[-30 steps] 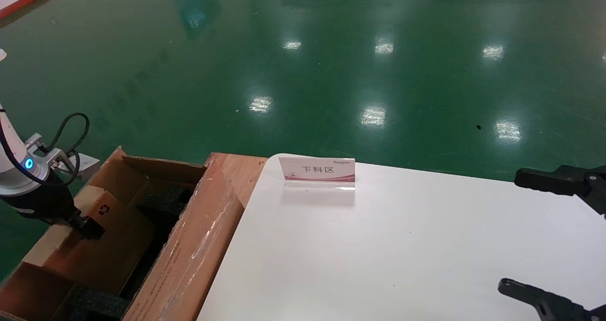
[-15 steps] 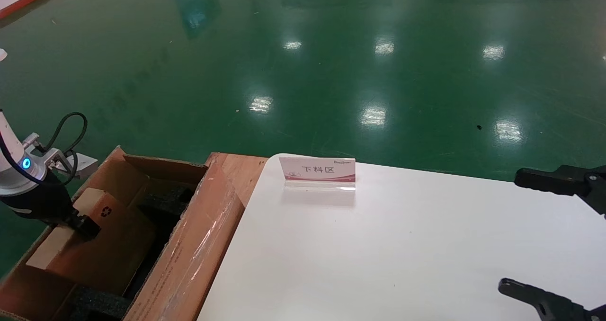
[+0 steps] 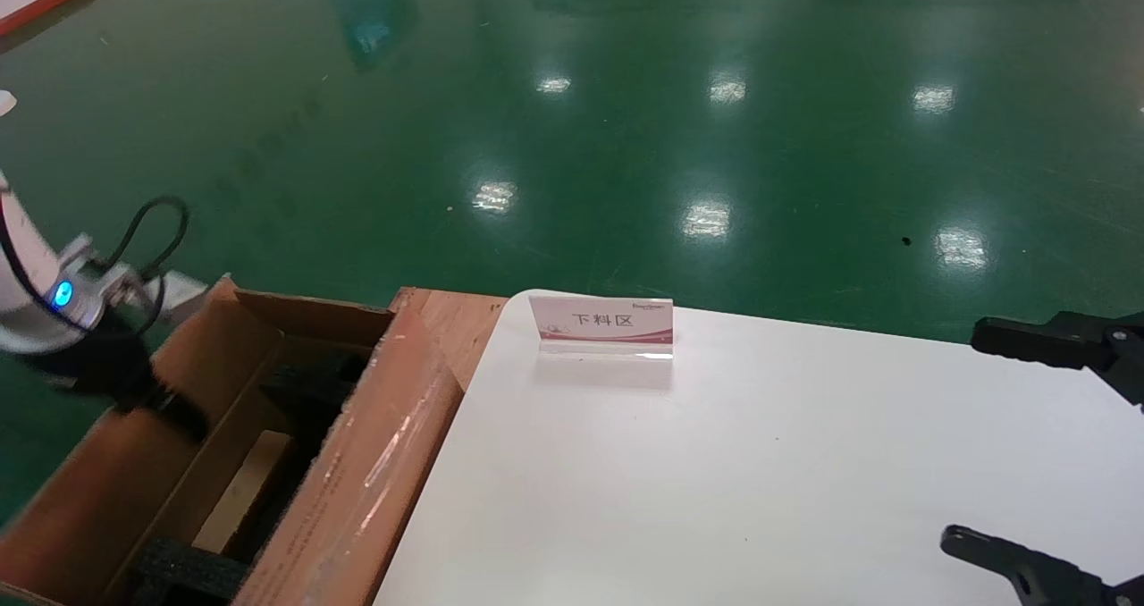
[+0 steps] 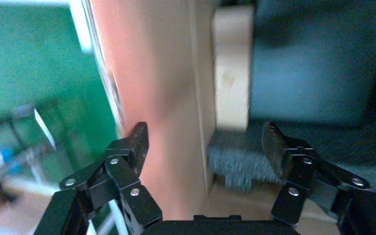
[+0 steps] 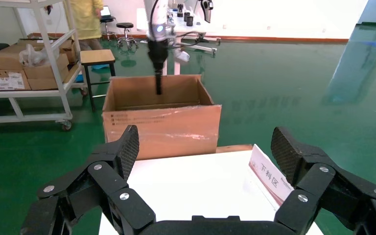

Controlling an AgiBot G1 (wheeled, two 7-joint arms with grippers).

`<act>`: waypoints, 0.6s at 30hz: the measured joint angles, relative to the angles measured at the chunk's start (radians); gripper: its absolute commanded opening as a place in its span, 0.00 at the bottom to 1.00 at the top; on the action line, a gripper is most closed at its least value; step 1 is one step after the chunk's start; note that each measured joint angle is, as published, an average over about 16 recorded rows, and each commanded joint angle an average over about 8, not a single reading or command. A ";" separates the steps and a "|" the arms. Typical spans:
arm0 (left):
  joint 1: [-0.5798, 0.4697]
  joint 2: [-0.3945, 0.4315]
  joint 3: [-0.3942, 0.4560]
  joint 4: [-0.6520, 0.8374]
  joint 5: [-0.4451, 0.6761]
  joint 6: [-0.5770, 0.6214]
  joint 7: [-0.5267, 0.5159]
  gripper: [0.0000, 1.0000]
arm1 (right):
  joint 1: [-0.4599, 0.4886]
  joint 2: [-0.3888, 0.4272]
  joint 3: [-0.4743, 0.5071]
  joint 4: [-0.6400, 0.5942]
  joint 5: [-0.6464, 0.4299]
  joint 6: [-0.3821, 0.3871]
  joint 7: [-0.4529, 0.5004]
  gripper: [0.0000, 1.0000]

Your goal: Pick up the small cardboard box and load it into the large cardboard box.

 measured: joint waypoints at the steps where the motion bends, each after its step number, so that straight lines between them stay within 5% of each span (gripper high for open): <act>1: -0.017 -0.005 -0.006 -0.021 -0.001 -0.005 0.008 1.00 | 0.000 0.000 0.000 0.000 0.000 0.000 0.000 1.00; 18: -0.296 -0.209 -0.128 -0.524 -0.031 -0.153 0.059 1.00 | 0.000 0.000 -0.001 -0.001 0.000 0.000 -0.001 1.00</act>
